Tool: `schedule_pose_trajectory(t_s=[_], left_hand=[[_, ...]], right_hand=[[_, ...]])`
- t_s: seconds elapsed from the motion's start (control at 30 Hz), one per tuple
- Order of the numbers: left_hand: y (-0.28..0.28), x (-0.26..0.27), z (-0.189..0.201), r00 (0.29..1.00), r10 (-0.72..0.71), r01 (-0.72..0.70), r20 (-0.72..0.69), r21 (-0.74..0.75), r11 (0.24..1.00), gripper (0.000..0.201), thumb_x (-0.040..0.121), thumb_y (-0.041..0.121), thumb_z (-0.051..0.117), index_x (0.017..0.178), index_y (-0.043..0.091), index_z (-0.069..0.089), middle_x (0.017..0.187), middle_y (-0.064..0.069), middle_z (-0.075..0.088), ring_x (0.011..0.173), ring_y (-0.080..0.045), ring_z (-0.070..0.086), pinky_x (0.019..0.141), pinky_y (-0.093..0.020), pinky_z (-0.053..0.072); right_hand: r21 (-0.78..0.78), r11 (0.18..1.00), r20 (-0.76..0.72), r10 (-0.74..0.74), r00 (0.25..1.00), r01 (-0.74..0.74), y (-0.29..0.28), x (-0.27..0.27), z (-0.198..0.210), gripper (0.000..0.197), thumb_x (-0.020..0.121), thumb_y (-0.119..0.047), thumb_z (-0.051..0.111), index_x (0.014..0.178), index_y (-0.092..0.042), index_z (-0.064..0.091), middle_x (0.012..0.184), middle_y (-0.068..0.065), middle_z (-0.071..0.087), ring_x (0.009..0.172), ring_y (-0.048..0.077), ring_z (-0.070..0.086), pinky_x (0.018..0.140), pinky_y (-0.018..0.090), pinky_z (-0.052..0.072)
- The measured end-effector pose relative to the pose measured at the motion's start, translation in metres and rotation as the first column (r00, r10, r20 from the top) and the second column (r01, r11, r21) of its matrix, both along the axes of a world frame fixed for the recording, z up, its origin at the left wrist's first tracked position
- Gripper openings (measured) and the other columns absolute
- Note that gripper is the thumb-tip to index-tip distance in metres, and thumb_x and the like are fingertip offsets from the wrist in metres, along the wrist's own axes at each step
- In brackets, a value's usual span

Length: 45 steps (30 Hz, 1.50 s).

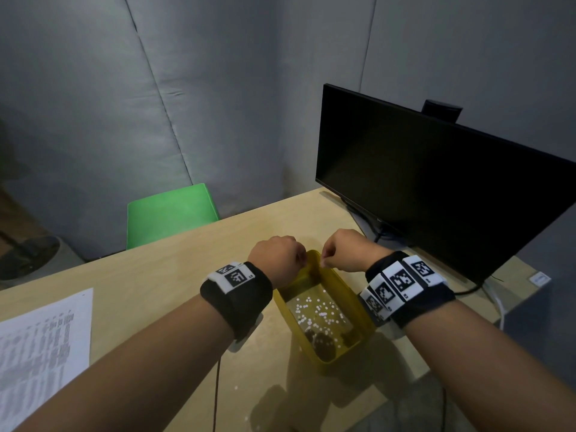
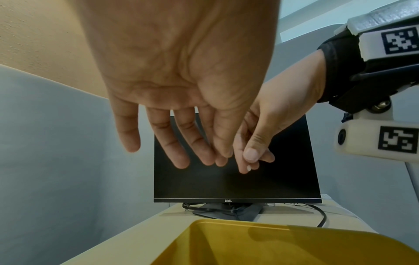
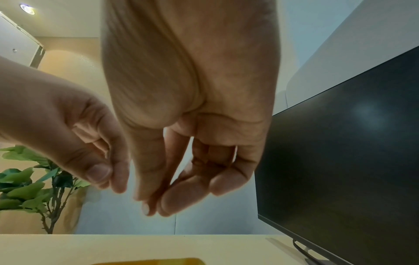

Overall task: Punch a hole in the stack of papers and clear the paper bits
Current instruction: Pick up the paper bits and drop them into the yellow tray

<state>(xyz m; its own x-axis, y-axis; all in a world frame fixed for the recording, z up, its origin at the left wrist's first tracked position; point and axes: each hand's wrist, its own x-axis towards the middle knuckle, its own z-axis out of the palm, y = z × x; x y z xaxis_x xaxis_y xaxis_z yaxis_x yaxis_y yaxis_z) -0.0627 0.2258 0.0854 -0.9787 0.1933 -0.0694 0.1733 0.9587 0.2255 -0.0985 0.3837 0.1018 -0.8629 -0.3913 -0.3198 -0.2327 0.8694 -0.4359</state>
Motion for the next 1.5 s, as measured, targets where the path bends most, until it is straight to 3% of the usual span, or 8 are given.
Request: schedule_pose_trajectory(t_s=[0.17, 0.37, 0.57, 0.7, 0.9, 1.17, 1.33, 1.5], left_hand=[[0.002, -0.001, -0.001, 0.999, -0.012, 0.012, -0.035, 0.002, 1.000, 0.025, 0.094, 0.027, 0.047, 0.109, 0.026, 0.067, 0.107, 0.001, 0.064, 0.096, -0.021, 0.059, 0.069, -0.027, 0.042], [0.002, -0.001, -0.001, 0.999, -0.010, 0.010, -0.033, 0.003, 1.000, 0.024, 0.092, 0.026, 0.048, 0.108, 0.025, 0.067, 0.106, 0.000, 0.065, 0.095, -0.021, 0.060, 0.068, -0.027, 0.043], [0.001, 0.001, 0.002, 1.000, 0.000, 0.000, -0.024, 0.002, 1.000, 0.023, 0.091, 0.027, 0.049, 0.107, 0.024, 0.067, 0.106, 0.000, 0.064, 0.096, -0.021, 0.060, 0.067, -0.027, 0.041], [-0.001, 0.002, 0.001, 1.000, 0.015, -0.015, -0.008, 0.002, 1.000, 0.021, 0.091, 0.027, 0.050, 0.105, 0.025, 0.066, 0.106, 0.000, 0.064, 0.095, -0.021, 0.060, 0.066, -0.027, 0.040], [-0.011, 0.007, -0.003, 0.999, 0.033, -0.033, -0.009, 0.008, 0.999, 0.017, 0.090, 0.025, 0.051, 0.101, 0.023, 0.064, 0.104, 0.000, 0.065, 0.093, -0.021, 0.061, 0.067, -0.027, 0.042], [-0.093, 0.047, -0.024, 0.966, 0.255, -0.255, 0.038, -0.005, 0.967, 0.017, 0.092, 0.026, 0.050, 0.100, 0.027, 0.065, 0.108, 0.003, 0.064, 0.095, -0.023, 0.061, 0.071, -0.030, 0.046], [-0.151, 0.087, -0.042, 0.910, 0.394, -0.391, 0.126, -0.051, 0.919, 0.022, 0.093, 0.028, 0.049, 0.108, 0.028, 0.064, 0.114, 0.002, 0.063, 0.102, -0.022, 0.061, 0.080, -0.032, 0.048], [-0.196, 0.124, -0.064, 0.834, 0.504, -0.500, 0.226, -0.079, 0.862, 0.024, 0.093, 0.027, 0.049, 0.113, 0.028, 0.062, 0.118, 0.003, 0.062, 0.105, -0.020, 0.059, 0.084, -0.032, 0.048]], right_hand=[[0.033, 0.999, 0.026, 0.027, 0.999, -0.028, 0.002, 0.003, 0.001, 0.024, 0.096, -0.017, 0.054, 0.111, -0.012, 0.071, 0.108, 0.003, 0.069, 0.086, 0.012, 0.054, 0.081, 0.025, 0.042], [-0.004, 1.000, -0.018, 0.002, 1.000, -0.002, 0.002, 0.000, 0.000, 0.013, 0.088, -0.015, 0.065, 0.096, -0.015, 0.076, 0.083, -0.006, 0.065, 0.075, 0.006, 0.056, 0.075, 0.023, 0.043], [-0.038, 0.999, -0.037, -0.014, 0.999, 0.012, 0.001, -0.003, -0.002, 0.004, 0.080, -0.015, 0.074, 0.084, -0.016, 0.075, 0.082, -0.006, 0.067, 0.088, 0.011, 0.062, 0.078, 0.024, 0.046], [-0.111, 0.993, -0.041, -0.053, 0.998, 0.048, 0.002, -0.003, -0.003, 0.018, 0.078, -0.007, 0.074, 0.072, -0.018, 0.062, 0.075, -0.006, 0.061, 0.079, 0.011, 0.060, 0.075, 0.025, 0.047], [-0.085, 0.996, 0.005, -0.019, 1.000, 0.019, -0.002, 0.001, -0.010, 0.014, 0.086, -0.005, 0.063, 0.090, -0.015, 0.072, 0.093, -0.002, 0.065, 0.096, 0.016, 0.061, 0.087, 0.026, 0.048], [-0.069, 0.990, -0.004, 0.125, 0.992, -0.125, -0.070, 0.021, -0.022, 0.015, 0.088, -0.018, 0.064, 0.101, -0.016, 0.070, 0.103, -0.001, 0.067, 0.097, 0.015, 0.059, 0.086, 0.028, 0.049], [-0.062, 0.971, 0.012, 0.232, 0.973, -0.231, -0.131, 0.038, -0.037, 0.015, 0.090, -0.017, 0.061, 0.101, -0.012, 0.070, 0.092, -0.003, 0.059, 0.089, 0.016, 0.056, 0.080, 0.027, 0.048], [-0.003, 0.960, 0.063, 0.278, 0.958, -0.279, -0.176, 0.051, -0.066, 0.019, 0.094, -0.013, 0.054, 0.107, -0.012, 0.068, 0.111, 0.005, 0.065, 0.100, 0.021, 0.060, 0.082, 0.027, 0.047]])
